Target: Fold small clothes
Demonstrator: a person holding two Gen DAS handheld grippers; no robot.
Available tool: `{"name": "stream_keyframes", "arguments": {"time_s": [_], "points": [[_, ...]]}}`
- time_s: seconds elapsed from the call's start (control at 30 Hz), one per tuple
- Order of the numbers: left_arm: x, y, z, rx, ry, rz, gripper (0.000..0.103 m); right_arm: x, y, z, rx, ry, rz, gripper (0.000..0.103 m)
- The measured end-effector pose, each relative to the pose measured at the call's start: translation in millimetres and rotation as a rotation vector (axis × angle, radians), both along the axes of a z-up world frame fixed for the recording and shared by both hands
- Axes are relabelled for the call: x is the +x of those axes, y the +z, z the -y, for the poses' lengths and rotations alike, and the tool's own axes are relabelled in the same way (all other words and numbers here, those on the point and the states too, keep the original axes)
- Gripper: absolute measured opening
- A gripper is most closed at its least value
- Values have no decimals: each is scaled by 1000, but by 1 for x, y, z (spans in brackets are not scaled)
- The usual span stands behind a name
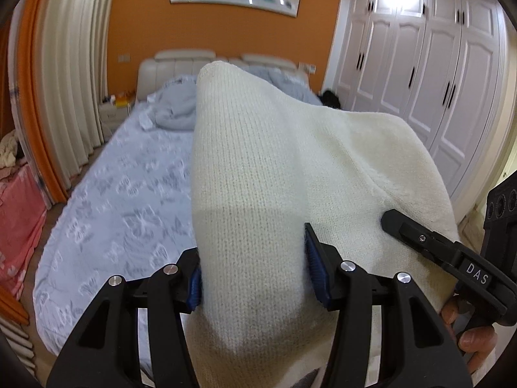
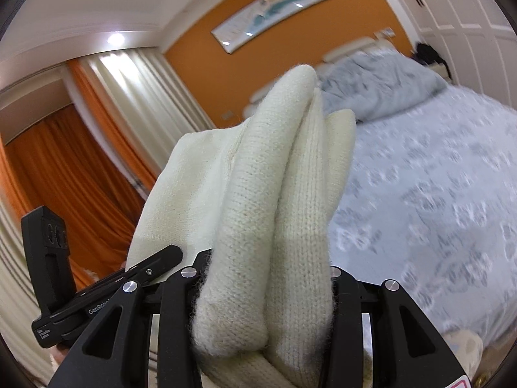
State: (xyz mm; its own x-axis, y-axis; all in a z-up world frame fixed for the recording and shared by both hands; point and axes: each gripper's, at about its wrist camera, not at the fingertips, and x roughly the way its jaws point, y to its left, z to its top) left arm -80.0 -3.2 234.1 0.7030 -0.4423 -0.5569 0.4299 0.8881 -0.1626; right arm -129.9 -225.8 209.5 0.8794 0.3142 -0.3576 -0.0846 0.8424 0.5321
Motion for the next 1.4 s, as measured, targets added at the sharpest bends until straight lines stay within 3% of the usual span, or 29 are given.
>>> {"name": "stream_keyframes", "arguments": {"time_s": [0.17, 0.27, 0.33, 0.4, 0.47, 0.5, 0.53, 0.6, 0.67, 0.73, 0.8, 0.87, 0.97, 1.07, 1.1, 1.13, 1.17, 1.23, 1.3, 1.37, 1.4], "points": [[8, 7, -36, -46, 23, 41, 51, 20, 2, -25, 11, 41, 11, 37], [15, -6, -48, -39, 48, 17, 51, 38, -16, -39, 22, 64, -38, 38], [29, -30, -57, -35, 69, -20, 52, 57, -46, -43, 34, 78, -82, 43], [50, -75, -63, -41, 82, -87, 57, 82, -106, -44, 31, 90, -139, 57], [71, -126, -66, -39, 98, -169, 60, 98, -166, -43, 3, 54, -269, 60], [82, -165, -68, -30, 124, -220, 59, 102, -212, -36, -14, -7, -406, 61], [90, -203, -70, 26, 166, -271, 58, 100, -235, -30, -1, -36, -479, 61], [92, -248, -76, 64, 181, -330, 58, 83, -274, -15, 93, -73, -567, 61], [91, -275, -84, 66, 197, -401, 59, 77, -278, -12, 81, -67, -581, 61], [90, -290, -97, -35, 208, -451, 69, 83, -274, -11, 45, -52, -577, 64], [95, -296, -103, -88, 233, -475, 74, 94, -276, -11, 43, -48, -582, 77], [103, -302, -106, -113, 255, -494, 76, 111, -283, -12, 59, -36, -601, 78], [116, -313, -102, -107, 260, -545, 80, 141, -315, -14, 92, -18, -695, 79], [124, -333, -97, -134, 244, -614, 81, 156, -348, -18, 189, -7, -779, 77], [128, -338, -96, -157, 229, -627, 77, 157, -351, -19, 229, -6, -761, 61], [130, -340, -94, -172, 200, -624, 61, 158, -347, -21, 230, 2, -741, 50], [133, -339, -91, -164, 181, -617, 59, 158, -336, -24, 205, 3, -715, 41], [135, -322, -83, -131, 160, -559, 43, 153, -299, -33, 142, 29, -593, 36], [133, -297, -80, -123, 137, -463, 39, 142, -261, -41, 93, 29, -467, 35], [132, -283, -84, -161, 126, -420, 38, 138, -249, -41, 74, 20, -418, 35], [133, -280, -87, -171, 118, -416, 38, 140, -257, -38, 62, 17, -445, 36]]}}
